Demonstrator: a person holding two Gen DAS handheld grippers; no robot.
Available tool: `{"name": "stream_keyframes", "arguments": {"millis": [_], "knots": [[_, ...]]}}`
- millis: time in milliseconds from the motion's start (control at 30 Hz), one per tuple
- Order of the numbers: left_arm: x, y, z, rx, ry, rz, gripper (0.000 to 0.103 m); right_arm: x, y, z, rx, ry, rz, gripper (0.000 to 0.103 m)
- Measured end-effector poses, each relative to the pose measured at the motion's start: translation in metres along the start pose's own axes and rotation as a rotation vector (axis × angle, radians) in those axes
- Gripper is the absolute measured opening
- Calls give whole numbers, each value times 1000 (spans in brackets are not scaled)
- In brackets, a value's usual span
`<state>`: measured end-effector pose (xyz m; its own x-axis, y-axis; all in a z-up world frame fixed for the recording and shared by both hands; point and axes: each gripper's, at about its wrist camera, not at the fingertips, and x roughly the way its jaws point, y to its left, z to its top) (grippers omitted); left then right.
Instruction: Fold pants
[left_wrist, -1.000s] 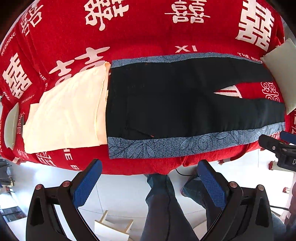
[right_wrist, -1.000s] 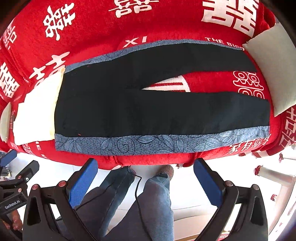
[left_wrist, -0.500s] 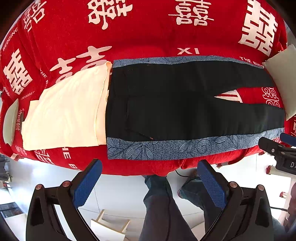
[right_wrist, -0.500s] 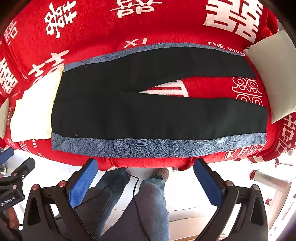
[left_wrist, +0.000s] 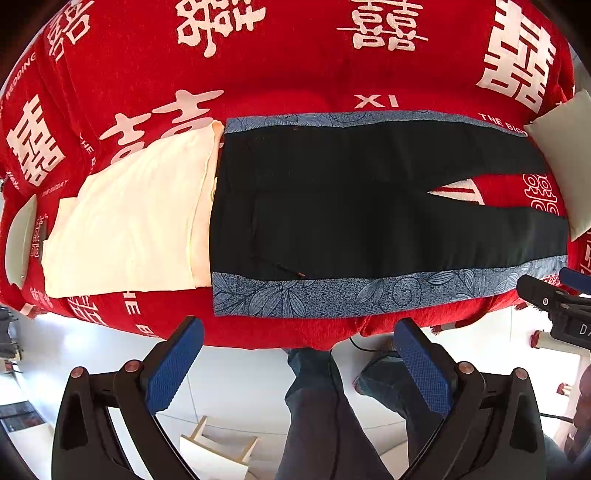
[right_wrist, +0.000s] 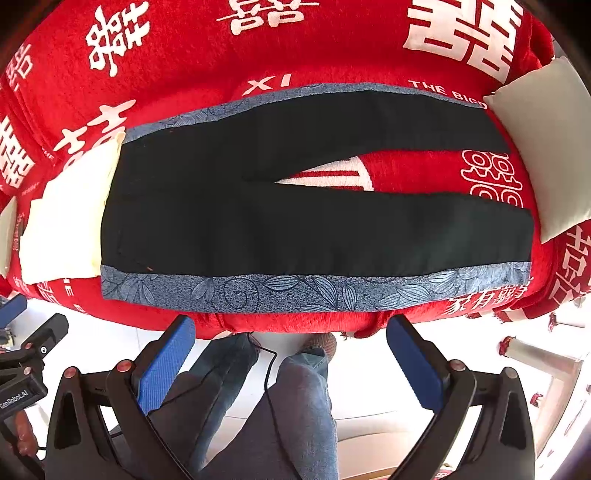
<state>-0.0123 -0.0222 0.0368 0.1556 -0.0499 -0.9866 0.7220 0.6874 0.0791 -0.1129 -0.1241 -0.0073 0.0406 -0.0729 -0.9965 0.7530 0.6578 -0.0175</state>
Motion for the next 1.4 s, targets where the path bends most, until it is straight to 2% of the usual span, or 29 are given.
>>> {"name": "stream_keyframes", "arguments": {"millis": [500,767,1133,1267,1400], "knots": [[-5,0,-3,-40,-26,11,103,-3,-7,-6,-7,-17,11,103],[-8,-1,-4,-79,-40,15,103,-10,-23,-1,39,-37,64,103],[-8,-7,-16,-148,-44,35,103,-15,-27,3,0,-42,114,103],[-1,0,-28,-220,-24,5,103,-8,-28,0,-14,-14,169,103],[18,19,-43,-333,13,-91,103,4,-30,-8,21,26,236,103]]}}
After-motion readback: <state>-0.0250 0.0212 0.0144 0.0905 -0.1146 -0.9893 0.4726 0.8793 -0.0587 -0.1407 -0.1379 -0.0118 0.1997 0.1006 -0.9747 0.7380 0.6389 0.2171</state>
